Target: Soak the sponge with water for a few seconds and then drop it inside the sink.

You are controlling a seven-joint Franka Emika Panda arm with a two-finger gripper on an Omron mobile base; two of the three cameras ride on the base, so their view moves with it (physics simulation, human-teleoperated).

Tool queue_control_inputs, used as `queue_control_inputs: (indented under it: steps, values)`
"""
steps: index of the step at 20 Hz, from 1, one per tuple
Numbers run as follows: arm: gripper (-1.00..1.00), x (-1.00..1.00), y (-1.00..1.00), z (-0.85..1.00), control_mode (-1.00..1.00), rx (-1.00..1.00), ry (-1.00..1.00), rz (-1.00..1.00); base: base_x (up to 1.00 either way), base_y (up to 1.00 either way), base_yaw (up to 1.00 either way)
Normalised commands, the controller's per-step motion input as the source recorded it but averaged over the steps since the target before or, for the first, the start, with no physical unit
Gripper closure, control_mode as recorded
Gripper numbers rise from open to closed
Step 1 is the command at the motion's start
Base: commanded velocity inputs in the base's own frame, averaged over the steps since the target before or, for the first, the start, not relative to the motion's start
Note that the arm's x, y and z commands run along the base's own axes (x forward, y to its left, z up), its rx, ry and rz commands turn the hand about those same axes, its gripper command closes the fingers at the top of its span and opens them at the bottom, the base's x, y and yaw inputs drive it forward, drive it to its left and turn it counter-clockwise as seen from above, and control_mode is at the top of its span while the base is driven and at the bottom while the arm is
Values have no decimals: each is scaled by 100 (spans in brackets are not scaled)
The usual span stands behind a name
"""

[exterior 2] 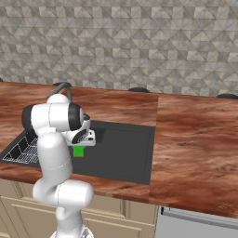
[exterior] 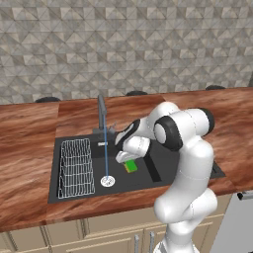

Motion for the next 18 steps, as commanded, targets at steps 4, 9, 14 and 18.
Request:
queue_control_inputs:
  steps: [4, 9, 14, 18]
  values:
    - [100, 8, 0, -4, -100, -2, 0, -3, 0, 0, 0]
    - [100, 3, 0, -10, -100, -2, 0, -3, 0, 0, 0]
    - [100, 0, 0, -8, -100, -1, 0, -2, 0, 0, 0]
    - [100, 0, 0, -5, -100, 0, 0, 0, 0, 0, 0]
